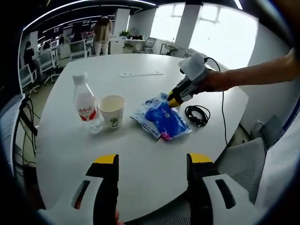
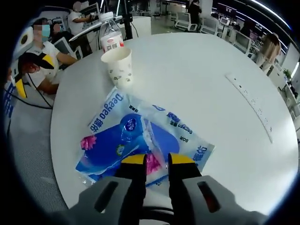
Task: Arrange the tabletop items into an orderly group along one side of the table until the central work area is clear of visible clutter.
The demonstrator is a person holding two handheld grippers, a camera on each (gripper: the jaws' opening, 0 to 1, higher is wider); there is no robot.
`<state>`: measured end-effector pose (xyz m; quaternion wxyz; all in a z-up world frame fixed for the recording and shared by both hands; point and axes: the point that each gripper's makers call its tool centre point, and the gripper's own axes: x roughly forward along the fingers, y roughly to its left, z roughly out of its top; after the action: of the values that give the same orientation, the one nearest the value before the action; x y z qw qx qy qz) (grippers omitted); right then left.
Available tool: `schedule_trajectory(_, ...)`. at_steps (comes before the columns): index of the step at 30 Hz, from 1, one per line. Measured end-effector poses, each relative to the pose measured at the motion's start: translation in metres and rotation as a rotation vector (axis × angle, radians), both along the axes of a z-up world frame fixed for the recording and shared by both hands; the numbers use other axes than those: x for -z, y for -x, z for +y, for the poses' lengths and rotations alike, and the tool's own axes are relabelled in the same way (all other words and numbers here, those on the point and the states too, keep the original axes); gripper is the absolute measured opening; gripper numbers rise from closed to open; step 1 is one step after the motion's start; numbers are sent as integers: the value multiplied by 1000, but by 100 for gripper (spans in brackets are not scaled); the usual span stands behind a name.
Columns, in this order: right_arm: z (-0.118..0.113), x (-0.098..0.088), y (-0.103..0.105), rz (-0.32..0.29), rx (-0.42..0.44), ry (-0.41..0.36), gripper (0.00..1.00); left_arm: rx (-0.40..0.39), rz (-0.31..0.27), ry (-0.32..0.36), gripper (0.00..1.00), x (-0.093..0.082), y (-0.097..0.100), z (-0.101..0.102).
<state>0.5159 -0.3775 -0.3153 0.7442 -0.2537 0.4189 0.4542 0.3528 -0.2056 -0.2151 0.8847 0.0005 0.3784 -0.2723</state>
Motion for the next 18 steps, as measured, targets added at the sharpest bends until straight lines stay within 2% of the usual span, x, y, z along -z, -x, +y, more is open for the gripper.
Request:
schedule_trajectory(6, -3, 1, -2, -8, -1, 8, 3, -13, -5, -1, 58, -2, 2, 4)
schedule_trajectory(18, -11, -10, 5, -14, 53, -44, 0, -4, -10, -1, 58, -4, 5, 0)
